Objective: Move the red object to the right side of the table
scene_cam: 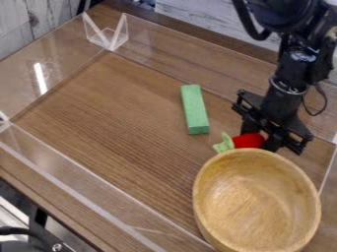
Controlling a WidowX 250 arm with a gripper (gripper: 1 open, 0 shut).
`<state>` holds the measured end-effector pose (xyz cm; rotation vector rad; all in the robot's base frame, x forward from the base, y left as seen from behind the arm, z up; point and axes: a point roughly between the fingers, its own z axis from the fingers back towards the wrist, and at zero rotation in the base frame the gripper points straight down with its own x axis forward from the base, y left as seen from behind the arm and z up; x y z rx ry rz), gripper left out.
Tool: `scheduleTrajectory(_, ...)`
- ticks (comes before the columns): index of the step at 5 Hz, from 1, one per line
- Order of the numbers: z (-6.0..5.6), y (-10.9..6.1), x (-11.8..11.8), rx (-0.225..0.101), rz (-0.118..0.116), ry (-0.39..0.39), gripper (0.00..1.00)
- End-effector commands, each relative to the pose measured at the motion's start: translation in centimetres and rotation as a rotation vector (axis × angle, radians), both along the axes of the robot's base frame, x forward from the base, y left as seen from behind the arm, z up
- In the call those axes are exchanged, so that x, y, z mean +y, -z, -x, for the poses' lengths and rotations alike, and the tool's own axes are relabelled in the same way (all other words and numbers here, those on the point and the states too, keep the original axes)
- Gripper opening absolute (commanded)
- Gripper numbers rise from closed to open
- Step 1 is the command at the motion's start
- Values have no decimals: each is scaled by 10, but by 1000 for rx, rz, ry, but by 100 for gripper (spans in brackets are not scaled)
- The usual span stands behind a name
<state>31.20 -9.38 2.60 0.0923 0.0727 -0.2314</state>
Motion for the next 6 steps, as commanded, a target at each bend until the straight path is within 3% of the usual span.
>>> scheduleTrajectory(1,-11,-7,-2,-55,8,21,0)
scheduleTrajectory(3,-27,-3,-13,-74,5,86,0)
scheduleTrajectory(5,-38,-23,-5,-92,-5,97,0)
scheduleTrajectory(6,-41,-20,-1,-87,-9,114,100)
